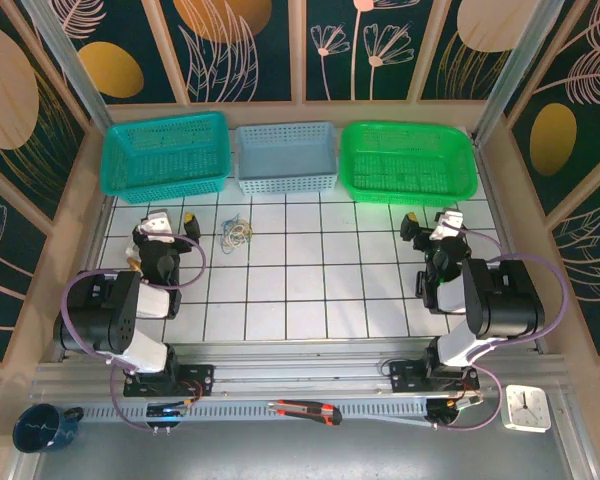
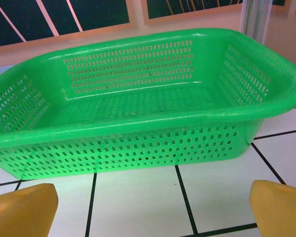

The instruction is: Untangle the cables

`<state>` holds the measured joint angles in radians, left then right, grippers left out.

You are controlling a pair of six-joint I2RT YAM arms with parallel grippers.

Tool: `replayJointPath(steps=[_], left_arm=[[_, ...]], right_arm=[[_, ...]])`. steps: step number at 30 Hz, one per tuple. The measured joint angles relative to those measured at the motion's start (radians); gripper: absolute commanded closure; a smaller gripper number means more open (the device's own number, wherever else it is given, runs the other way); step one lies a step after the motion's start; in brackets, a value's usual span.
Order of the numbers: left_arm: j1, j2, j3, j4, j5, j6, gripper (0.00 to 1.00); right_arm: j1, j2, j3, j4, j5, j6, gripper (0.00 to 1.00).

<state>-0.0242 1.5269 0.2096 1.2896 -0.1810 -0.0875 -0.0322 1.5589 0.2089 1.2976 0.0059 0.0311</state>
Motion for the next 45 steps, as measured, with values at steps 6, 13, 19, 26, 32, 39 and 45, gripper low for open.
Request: replayJointPath(steps=[6,13,19,26,32,39,45], left_arm=[[0.000,0.000,0.000,0.000,0.003,0.006,0.01],[0.000,0.000,0.000,0.000,-0.016,0.004,0.01],[0.000,0.000,0.000,0.000,-0.048,-0.003,0.01],[0.000,0.000,0.000,0.000,-0.063,-0.003,0.01],[0.000,0.000,0.000,0.000,-0.063,-0.004,0.01],[0.000,0.000,0.000,0.000,-0.066,-0.010,0.01],[0.000,0.000,0.000,0.000,-0.067,-0.010,0.01]], right_arm=[[-0.001,0.000,0.000,-0.001,-0.034,0.000,0.01],[-0.001,0.000,0.000,-0.001,-0.035,0.000,0.01],[-0.001,0.000,0.000,-0.001,-0.037,0.000,0.01],[-0.001,0.000,0.000,-0.001,-0.039,0.000,0.01],[-0.001,0.000,0.000,-0.001,-0.042,0.000,0.01],[-0.001,0.000,0.000,-0.001,-0.042,0.000,0.01],[-0.001,0.000,0.000,-0.001,-0.042,0.000,0.01]])
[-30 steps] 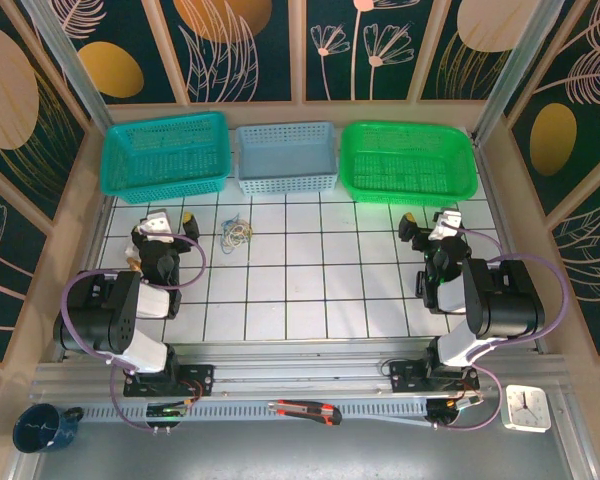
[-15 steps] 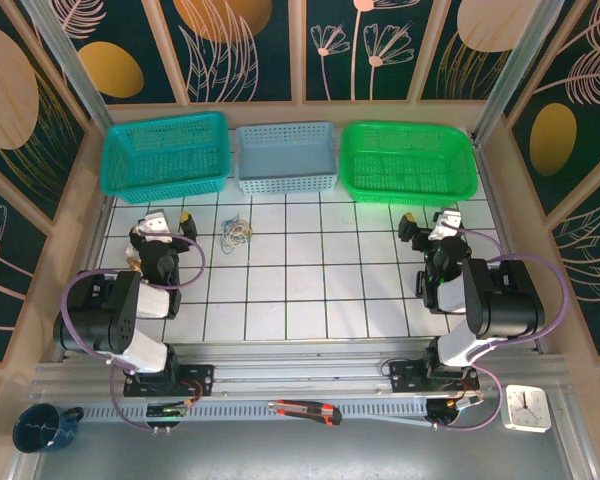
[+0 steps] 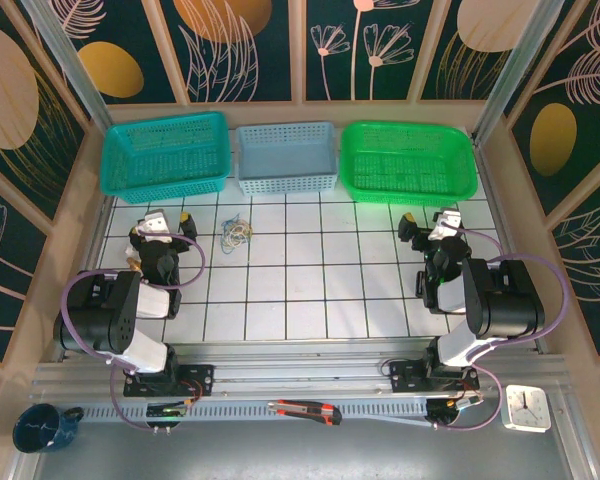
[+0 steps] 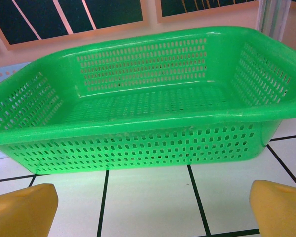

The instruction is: Untangle the cables

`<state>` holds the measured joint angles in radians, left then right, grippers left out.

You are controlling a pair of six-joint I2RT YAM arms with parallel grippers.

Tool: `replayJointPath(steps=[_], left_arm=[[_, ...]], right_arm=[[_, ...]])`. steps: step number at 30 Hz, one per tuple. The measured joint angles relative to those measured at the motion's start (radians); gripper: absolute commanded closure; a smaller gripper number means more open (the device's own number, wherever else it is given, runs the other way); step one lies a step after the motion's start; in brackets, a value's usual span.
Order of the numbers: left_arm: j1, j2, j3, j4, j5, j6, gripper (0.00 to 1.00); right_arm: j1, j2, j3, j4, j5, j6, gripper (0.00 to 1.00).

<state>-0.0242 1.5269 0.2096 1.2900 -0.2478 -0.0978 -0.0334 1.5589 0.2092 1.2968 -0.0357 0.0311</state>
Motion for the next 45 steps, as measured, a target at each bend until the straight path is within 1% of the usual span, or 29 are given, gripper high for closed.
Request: replayJointPath(steps=[8,10,13,16,21,24,27,29,32,35,38,41,45], left_arm=[[0.000,-0.005,0.000,-0.002,0.005,0.000,0.01],[0.000,-0.040,0.000,-0.037,0.005,0.000,0.01],[0.000,-0.136,0.011,-0.113,0.000,-0.001,0.01],[0.000,-0.229,0.051,-0.205,-0.014,-0.015,0.01],[0.000,-0.345,0.145,-0.389,0.005,-0.079,0.01],[0.000,-0.389,0.200,-0.492,0.046,-0.121,0.01],[0.000,-0.409,0.254,-0.586,0.106,-0.159,0.01],[0.000,-0.408,0.283,-0.632,0.146,-0.183,0.01],[0.000,-0.394,0.298,-0.663,0.199,-0.223,0.01],[-0.006,-0.353,0.298,-0.674,0.232,-0.247,0.01],[-0.038,-0.291,0.298,-0.677,0.246,-0.252,0.01],[-0.082,-0.231,0.298,-0.678,0.251,-0.251,0.01],[-0.121,-0.154,0.304,-0.674,0.251,-0.251,0.01]], right_arm=[[0.000,-0.002,0.000,-0.001,0.002,0.000,0.01],[0.000,-0.039,-0.002,-0.037,0.010,0.000,0.01],[0.000,-0.194,0.003,-0.151,0.019,0.001,0.01],[0.000,-0.355,0.053,-0.272,0.019,0.002,0.01],[0.000,-0.541,0.138,-0.424,0.015,0.027,0.01],[0.000,-0.611,0.204,-0.544,0.028,0.104,0.01],[-0.001,-0.621,0.323,-0.716,0.091,0.246,0.01],[-0.007,-0.618,0.397,-0.821,0.106,0.328,0.01],[-0.013,-0.618,0.451,-0.901,0.080,0.415,0.01],[-0.007,-0.618,0.443,-0.944,0.002,0.472,0.01],[0.050,-0.623,0.406,-0.968,-0.058,0.500,0.01],[0.181,-0.626,0.374,-1.012,-0.083,0.503,0.01],[0.386,-0.640,0.329,-1.062,-0.068,0.507,0.01]])
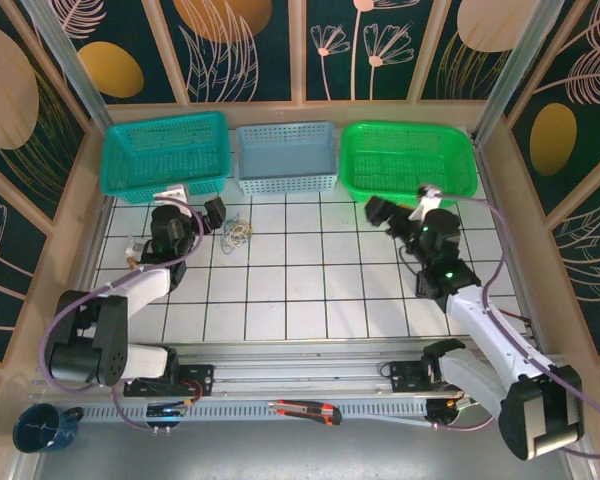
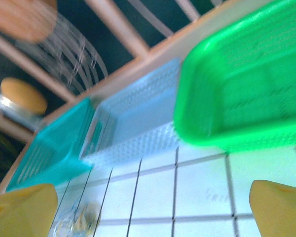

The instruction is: Untangle the cables

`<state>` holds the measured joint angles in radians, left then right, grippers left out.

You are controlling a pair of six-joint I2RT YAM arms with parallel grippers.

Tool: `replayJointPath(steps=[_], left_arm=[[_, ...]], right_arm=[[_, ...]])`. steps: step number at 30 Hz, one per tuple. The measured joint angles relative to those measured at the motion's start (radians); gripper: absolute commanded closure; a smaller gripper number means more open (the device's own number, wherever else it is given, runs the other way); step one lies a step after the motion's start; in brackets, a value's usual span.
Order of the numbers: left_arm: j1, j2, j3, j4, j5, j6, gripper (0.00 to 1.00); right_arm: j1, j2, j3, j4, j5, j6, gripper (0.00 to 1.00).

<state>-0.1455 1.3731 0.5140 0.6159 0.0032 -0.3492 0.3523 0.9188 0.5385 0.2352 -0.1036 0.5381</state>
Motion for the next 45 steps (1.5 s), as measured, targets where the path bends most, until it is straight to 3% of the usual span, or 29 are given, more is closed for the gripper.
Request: replayJointPath(steps=[5,11,28,36,45], left_arm=[[-0.010,0.076,0.009,0.018,0.002,0.000,0.01],[-0.032,0.165,0.056,0.024,0.032,0.000,0.01],[-0.164,0.271,0.089,0.032,0.240,-0.053,0.01],[-0.325,0.314,0.109,0.075,0.353,-0.130,0.01],[-0.513,0.321,0.109,0.192,0.381,-0.286,0.01]], right_arm=[[0.172,-0.016,-0.066,-0.027,0.037,0.031,0.01],[0.261,-0.016,-0.086,-0.050,0.089,0.048,0.02],[0.270,0.037,-0.084,-0.060,0.182,0.048,0.02],[0.270,0.060,-0.061,-0.061,0.208,0.048,0.02],[0.270,0.039,-0.047,-0.098,0.254,0.045,0.02]])
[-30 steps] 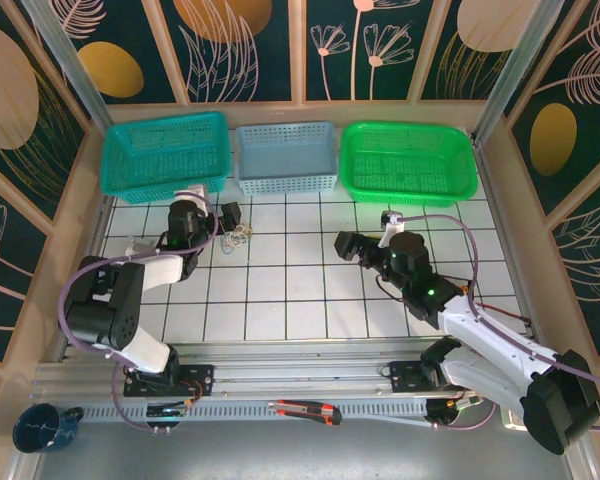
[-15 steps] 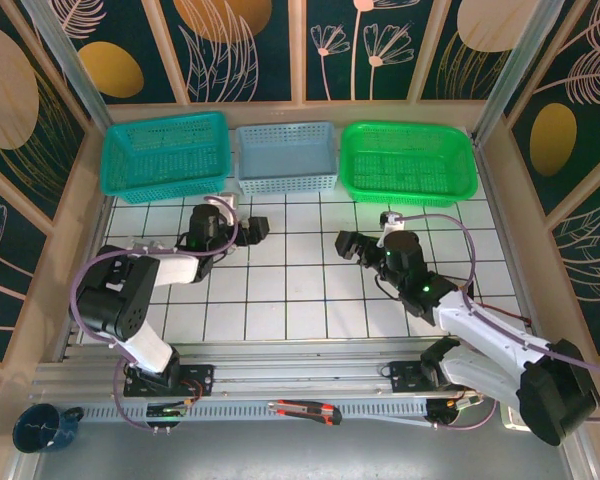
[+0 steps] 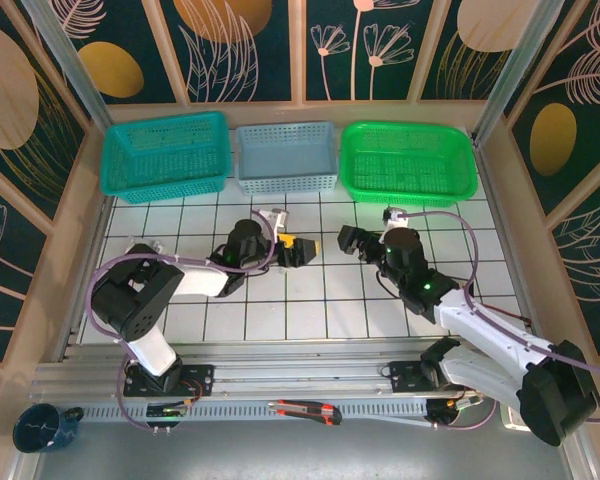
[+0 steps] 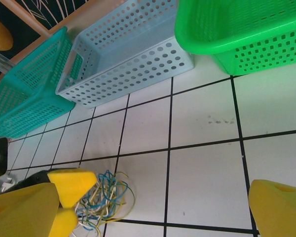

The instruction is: Untangle the cables

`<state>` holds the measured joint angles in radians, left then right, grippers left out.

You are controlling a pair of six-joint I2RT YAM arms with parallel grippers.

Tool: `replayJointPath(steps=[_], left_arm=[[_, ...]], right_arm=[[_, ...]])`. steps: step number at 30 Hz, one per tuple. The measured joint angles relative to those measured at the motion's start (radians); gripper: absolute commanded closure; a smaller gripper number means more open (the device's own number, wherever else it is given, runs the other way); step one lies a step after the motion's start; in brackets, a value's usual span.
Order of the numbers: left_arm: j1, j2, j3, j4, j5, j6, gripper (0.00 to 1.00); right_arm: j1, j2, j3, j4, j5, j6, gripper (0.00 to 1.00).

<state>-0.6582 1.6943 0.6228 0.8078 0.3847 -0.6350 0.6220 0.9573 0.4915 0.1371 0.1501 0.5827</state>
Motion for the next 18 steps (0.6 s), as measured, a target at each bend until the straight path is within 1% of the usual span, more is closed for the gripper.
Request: replayJointPath(steps=[1,4,9,14,18], left_arm=[[-0.006,-0.007,0.000,0.002,-0.004,-0.011,0.01],[-0.008,-0.064,0.000,-0.019,-0.061,-0.033,0.01],[-0.008,-0.172,0.013,-0.136,-0.230,-0.032,0.01],[-0.008,-0.192,0.013,-0.244,-0.382,-0.046,0.01],[-0.003,-0.186,0.004,-0.283,-0.450,-0.066,0.01]], right_arm=[[0.000,-0.003,0.000,-0.006,0.005,0.000,0.02],[0.000,-0.006,0.002,-0.023,0.011,0.000,0.02],[0.000,-0.003,0.006,-0.038,0.011,0.000,0.01],[0.002,0.098,0.073,-0.068,0.021,0.002,0.01],[0.020,0.163,0.103,-0.082,0.021,0.000,0.03]])
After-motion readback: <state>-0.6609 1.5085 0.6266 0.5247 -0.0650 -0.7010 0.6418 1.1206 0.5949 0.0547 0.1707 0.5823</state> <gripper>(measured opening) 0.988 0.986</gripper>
